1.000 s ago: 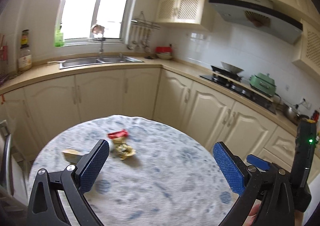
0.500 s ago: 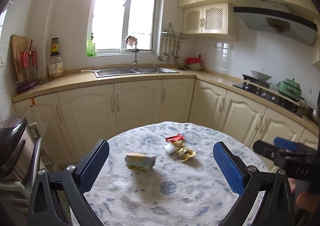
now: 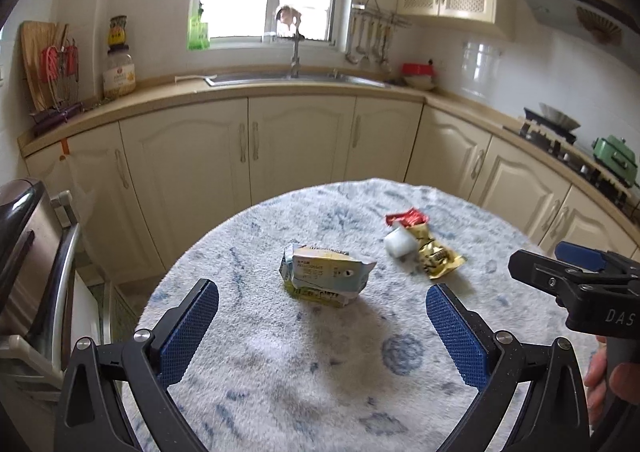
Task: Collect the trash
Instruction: 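Raise both grippers from the bin back over the table, then grasp the gold snack wrapper with the right gripper while the left grasps the yellow-white carton, then carry the gold wrapper and yellow-white carton down to the bin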
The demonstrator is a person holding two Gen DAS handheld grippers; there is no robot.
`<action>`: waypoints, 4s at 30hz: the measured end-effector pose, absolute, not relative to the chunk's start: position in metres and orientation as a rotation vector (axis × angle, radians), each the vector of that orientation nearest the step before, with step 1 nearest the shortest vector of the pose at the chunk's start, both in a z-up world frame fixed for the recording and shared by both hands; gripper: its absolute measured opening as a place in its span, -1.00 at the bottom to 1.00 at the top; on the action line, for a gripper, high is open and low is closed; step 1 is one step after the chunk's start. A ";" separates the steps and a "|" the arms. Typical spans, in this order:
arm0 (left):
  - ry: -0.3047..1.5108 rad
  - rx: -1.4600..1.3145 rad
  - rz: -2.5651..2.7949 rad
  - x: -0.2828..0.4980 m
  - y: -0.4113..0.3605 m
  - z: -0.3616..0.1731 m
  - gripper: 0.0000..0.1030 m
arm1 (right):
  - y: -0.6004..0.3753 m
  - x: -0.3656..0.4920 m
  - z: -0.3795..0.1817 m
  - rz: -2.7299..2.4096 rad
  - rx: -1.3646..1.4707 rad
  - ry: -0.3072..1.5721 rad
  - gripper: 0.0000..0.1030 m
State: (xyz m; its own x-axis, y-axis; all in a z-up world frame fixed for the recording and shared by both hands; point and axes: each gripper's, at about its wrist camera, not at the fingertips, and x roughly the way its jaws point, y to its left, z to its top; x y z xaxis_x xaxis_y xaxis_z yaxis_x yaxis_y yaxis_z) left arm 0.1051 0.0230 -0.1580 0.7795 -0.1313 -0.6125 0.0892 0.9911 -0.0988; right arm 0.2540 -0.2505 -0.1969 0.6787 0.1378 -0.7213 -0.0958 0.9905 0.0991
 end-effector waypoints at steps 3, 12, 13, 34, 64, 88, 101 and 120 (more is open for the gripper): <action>0.695 -0.050 -0.127 0.136 0.021 -0.170 0.99 | -0.247 0.277 -0.216 0.134 0.044 0.864 1.00; 0.773 -0.044 -0.115 0.213 0.021 -0.190 0.99 | -0.231 0.338 -0.267 0.155 -0.036 0.986 0.72; 0.779 -0.040 -0.119 0.217 0.020 -0.191 0.99 | -0.230 0.343 -0.271 0.158 -0.042 0.996 0.62; 0.709 -0.057 -0.214 0.220 0.008 -0.178 0.10 | -0.268 0.284 -0.246 0.214 0.055 0.932 -0.58; 0.664 -0.057 -0.258 0.132 -0.035 -0.156 0.10 | -0.286 0.244 -0.225 0.197 0.110 0.866 -0.30; 0.715 0.032 -0.493 0.091 -0.182 -0.154 0.44 | -0.437 0.117 -0.186 -0.016 0.274 0.733 -0.30; 0.897 -0.006 -0.550 0.143 -0.233 -0.205 -0.48 | -0.461 0.109 -0.206 -0.045 0.317 0.758 -0.30; 0.710 0.007 -0.674 0.121 -0.253 -0.152 -0.63 | -0.507 0.070 -0.182 -0.155 0.340 0.687 -0.30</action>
